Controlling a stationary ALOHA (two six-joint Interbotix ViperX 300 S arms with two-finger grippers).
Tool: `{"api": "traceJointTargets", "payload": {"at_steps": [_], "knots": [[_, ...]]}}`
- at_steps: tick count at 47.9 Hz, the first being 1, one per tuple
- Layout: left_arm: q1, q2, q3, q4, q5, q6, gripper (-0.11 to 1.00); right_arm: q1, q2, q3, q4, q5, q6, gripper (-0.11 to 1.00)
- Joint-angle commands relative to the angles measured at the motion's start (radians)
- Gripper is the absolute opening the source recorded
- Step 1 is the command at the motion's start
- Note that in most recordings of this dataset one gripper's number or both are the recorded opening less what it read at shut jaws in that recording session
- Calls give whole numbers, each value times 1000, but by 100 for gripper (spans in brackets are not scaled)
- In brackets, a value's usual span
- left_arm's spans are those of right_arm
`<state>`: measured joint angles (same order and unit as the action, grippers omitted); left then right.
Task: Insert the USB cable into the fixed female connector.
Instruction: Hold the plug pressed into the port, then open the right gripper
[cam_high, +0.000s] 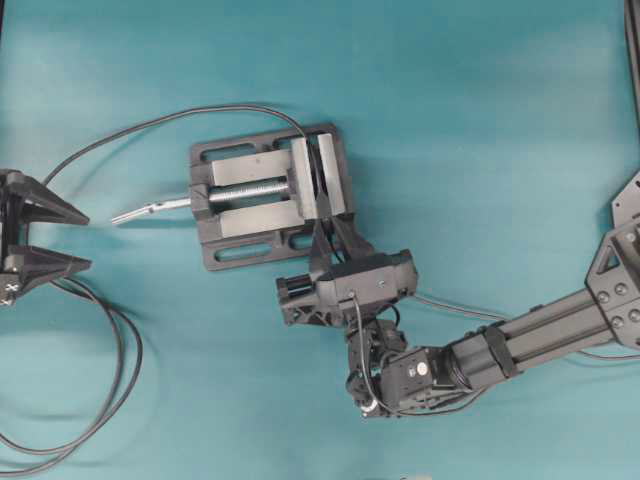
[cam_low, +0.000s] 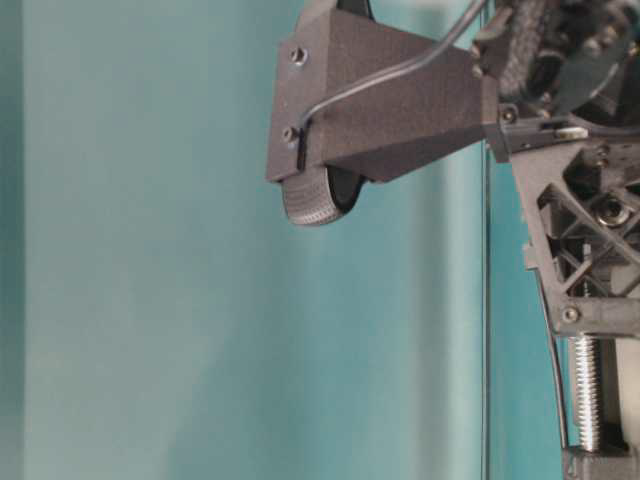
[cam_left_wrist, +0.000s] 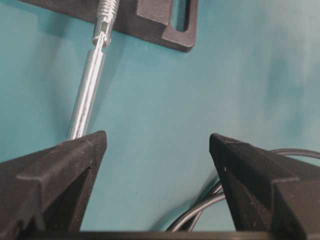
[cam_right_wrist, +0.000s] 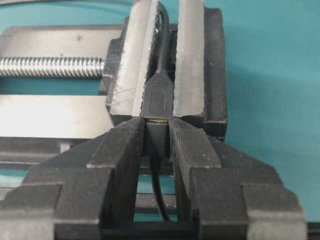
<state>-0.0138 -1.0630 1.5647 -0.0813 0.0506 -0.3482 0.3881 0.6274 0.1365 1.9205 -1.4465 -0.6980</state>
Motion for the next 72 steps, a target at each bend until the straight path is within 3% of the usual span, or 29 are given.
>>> {"api": "traceJointTargets", "payload": {"at_steps": [1,33,36,41,44,72], "knots": [[3,6,-11,3,-6,-12,99,-71,-38,-6,-20,9,2,21],[3,6,-11,3,-6,-12,99,-71,-49,8,-18,57,-2,21],[2,5,-11,3,-6,-12,99,-67,-49,8,-17,57,-2,26],[3,6,-11,3,-8,-12,99,-58,-51,6,-12,52,-2,48],[3,6,-11,3,-6,-12,99,-49,-51,3,-6,48,-3,53],[3,6,-11,3,-6,-12,99,89,-101,2,51,26,-3,52]]}}
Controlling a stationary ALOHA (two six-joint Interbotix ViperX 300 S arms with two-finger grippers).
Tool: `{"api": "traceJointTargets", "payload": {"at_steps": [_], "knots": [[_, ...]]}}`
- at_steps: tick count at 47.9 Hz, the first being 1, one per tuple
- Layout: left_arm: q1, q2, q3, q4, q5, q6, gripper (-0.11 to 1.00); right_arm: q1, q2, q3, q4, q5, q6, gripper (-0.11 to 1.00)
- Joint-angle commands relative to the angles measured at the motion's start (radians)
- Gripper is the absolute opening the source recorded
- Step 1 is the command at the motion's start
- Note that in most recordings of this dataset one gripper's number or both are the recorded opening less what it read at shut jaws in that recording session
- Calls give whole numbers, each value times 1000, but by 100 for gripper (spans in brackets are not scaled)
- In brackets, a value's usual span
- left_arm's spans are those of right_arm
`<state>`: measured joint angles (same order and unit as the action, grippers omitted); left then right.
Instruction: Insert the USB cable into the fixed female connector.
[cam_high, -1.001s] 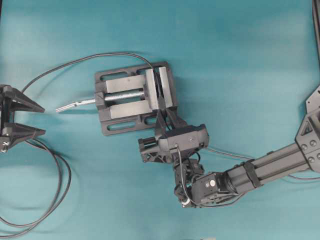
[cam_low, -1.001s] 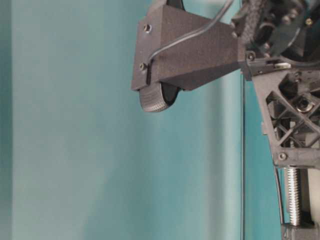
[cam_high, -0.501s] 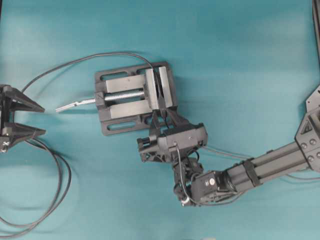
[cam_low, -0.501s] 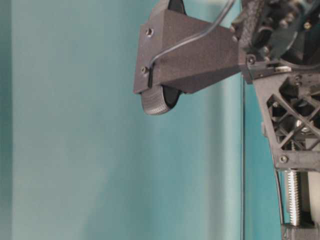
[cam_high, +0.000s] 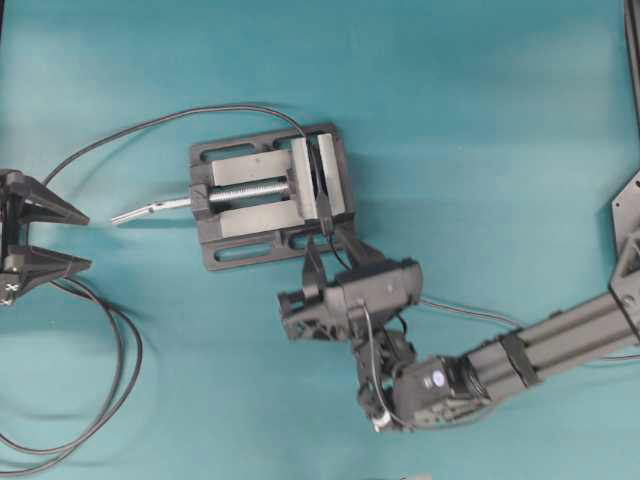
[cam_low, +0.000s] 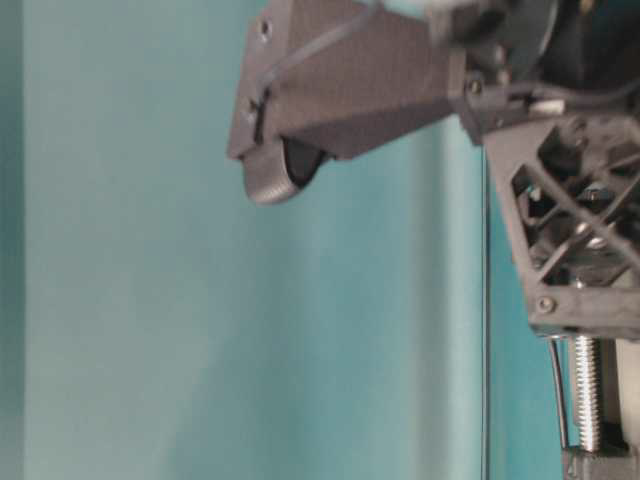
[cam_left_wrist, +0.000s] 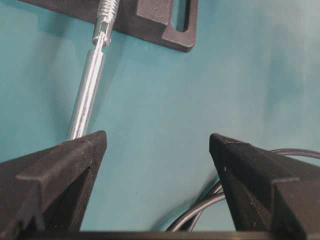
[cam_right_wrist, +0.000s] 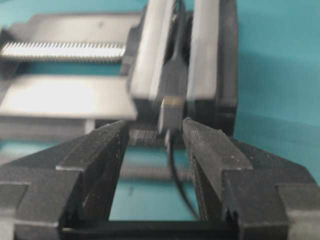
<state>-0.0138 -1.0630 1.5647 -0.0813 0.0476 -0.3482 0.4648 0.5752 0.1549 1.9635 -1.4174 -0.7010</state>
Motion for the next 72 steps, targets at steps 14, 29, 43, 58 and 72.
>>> {"api": "traceJointTargets", "payload": {"at_steps": [14,29,43,58,72], "knots": [[3,5,-11,3,-3,-12,99,37,-77,17,44,8,2,52],[3,6,-11,3,-3,-12,99,37,-241,230,23,130,11,52],[3,5,-11,3,-5,-12,99,37,-407,436,-103,230,21,52],[3,5,-11,3,-3,-12,99,-32,-621,723,-431,425,153,52],[3,6,-11,3,-5,-12,99,-199,-819,946,-822,552,282,52]]}}
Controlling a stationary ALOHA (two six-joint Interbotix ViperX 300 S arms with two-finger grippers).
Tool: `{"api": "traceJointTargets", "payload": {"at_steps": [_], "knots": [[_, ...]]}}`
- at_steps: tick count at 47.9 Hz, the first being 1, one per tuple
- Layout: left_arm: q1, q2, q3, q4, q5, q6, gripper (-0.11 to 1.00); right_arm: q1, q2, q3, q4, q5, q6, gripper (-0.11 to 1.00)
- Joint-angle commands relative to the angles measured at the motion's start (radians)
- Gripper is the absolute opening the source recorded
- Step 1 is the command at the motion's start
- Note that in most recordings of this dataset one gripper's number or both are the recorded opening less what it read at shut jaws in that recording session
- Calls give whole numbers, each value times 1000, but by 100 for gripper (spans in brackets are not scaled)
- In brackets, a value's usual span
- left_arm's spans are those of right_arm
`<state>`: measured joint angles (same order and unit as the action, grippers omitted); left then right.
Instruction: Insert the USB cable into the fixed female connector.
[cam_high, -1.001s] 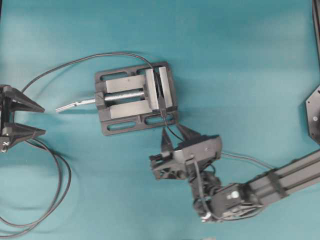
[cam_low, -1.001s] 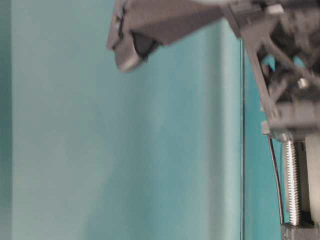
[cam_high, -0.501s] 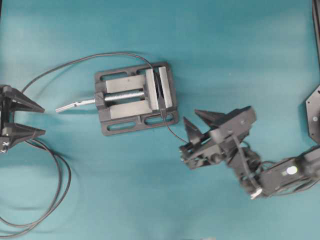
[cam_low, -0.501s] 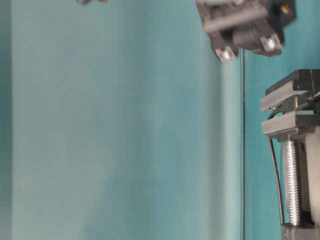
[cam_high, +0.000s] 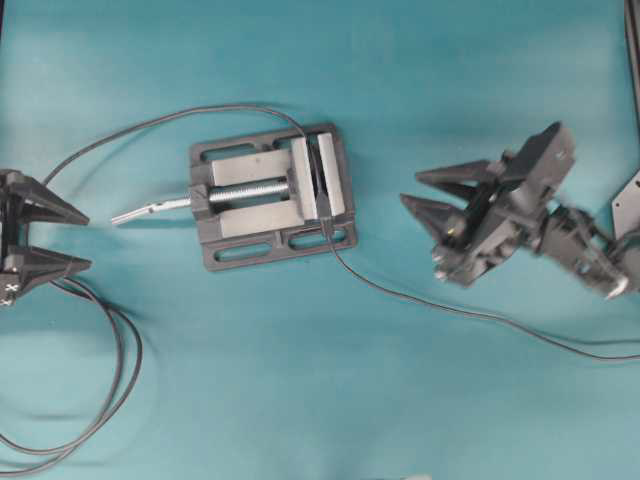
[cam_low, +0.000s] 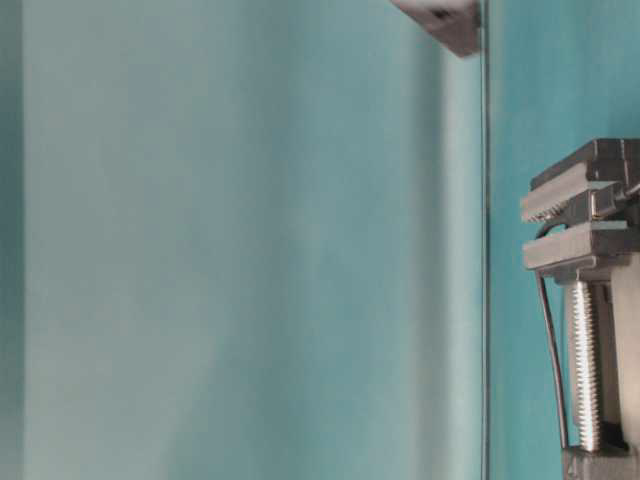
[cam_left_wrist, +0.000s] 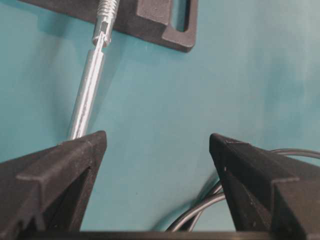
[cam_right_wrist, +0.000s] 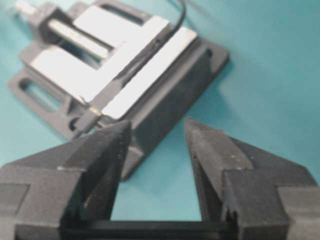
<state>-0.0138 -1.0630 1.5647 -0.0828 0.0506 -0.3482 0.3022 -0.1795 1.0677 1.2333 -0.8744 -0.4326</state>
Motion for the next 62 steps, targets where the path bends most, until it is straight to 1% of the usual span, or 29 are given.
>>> {"api": "traceJointTargets", "payload": {"at_steps": [1,7,12,16,22,25,29,35,42,45,49,56,62], "knots": [[3,6,-11,5,-6,-12,99,-54,-87,55,-133,20,28,52],[3,6,-11,5,-6,-12,99,-126,-189,135,-291,84,71,52],[3,5,-11,5,-6,-12,99,-179,-278,189,-390,153,83,52],[2,6,-11,5,-6,-12,99,-196,-337,224,-442,173,77,52],[3,5,-11,5,-6,-12,99,-198,-416,290,-517,158,75,52],[3,5,-11,5,-6,-12,99,-196,-449,313,-534,164,74,52],[3,5,-11,5,-8,-12,99,-198,-486,345,-535,183,74,52],[3,5,-11,5,-6,-12,99,-196,-543,373,-548,253,71,52],[3,5,-11,5,-6,-12,99,-198,-601,380,-621,318,57,52],[3,5,-9,5,-6,-12,99,-198,-629,390,-646,314,48,52],[3,5,-11,5,-6,-12,99,-199,-673,413,-664,285,26,52],[3,5,-11,5,-8,-12,99,-216,-739,469,-664,238,-9,52],[3,5,-11,3,-6,-12,99,-245,-781,495,-664,238,-9,52]]}}
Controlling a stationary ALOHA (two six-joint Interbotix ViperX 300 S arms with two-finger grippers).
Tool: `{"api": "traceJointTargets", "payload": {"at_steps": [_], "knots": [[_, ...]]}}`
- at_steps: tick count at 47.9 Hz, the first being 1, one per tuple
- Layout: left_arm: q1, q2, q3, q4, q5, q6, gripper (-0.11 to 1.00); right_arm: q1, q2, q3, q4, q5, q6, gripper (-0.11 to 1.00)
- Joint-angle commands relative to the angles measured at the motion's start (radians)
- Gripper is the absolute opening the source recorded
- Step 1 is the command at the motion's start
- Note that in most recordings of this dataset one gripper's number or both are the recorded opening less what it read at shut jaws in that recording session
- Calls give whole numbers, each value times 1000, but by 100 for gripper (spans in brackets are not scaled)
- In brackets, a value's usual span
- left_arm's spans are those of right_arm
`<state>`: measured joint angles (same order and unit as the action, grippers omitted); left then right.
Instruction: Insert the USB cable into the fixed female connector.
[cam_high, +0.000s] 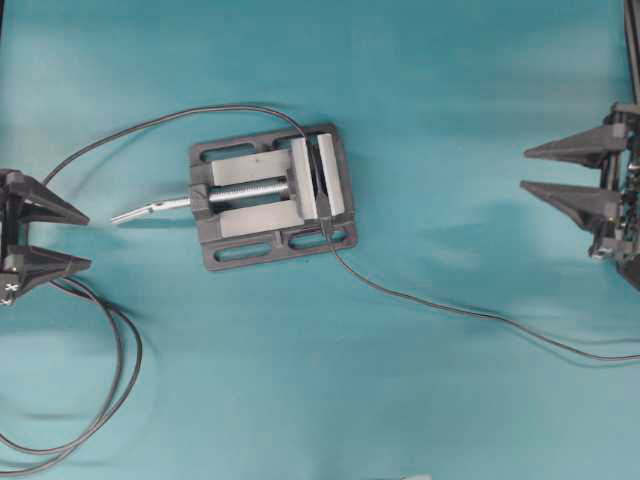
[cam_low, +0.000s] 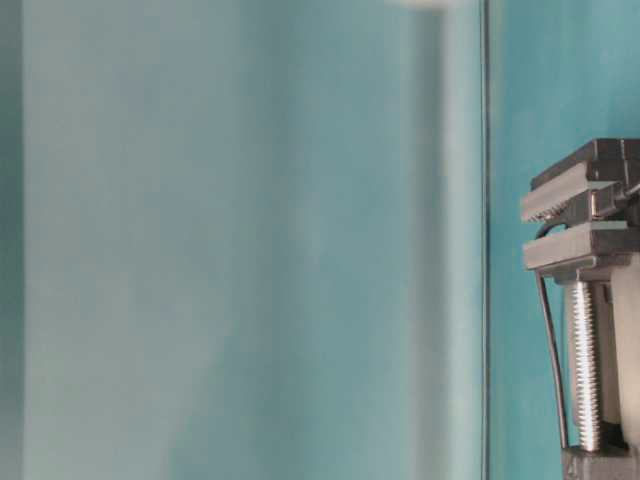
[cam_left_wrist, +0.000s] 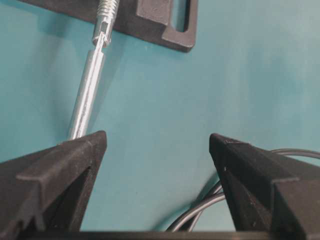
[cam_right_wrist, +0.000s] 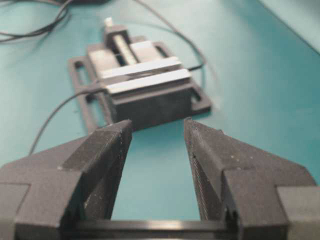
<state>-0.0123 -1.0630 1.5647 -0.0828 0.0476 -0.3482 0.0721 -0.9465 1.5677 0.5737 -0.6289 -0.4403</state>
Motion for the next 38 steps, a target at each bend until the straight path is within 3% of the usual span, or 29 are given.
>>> {"api": "traceJointTargets", "payload": {"at_steps": [1,27,38], "knots": [[2,5,-11,5,-3,-12,99,-15,-18,-5,-5,-3,-2,52],[0,5,-11,5,-3,-12,99,-17,-38,-8,-5,89,21,52],[2,5,-11,5,-3,-12,99,-17,-38,-29,-5,268,21,52]]}}
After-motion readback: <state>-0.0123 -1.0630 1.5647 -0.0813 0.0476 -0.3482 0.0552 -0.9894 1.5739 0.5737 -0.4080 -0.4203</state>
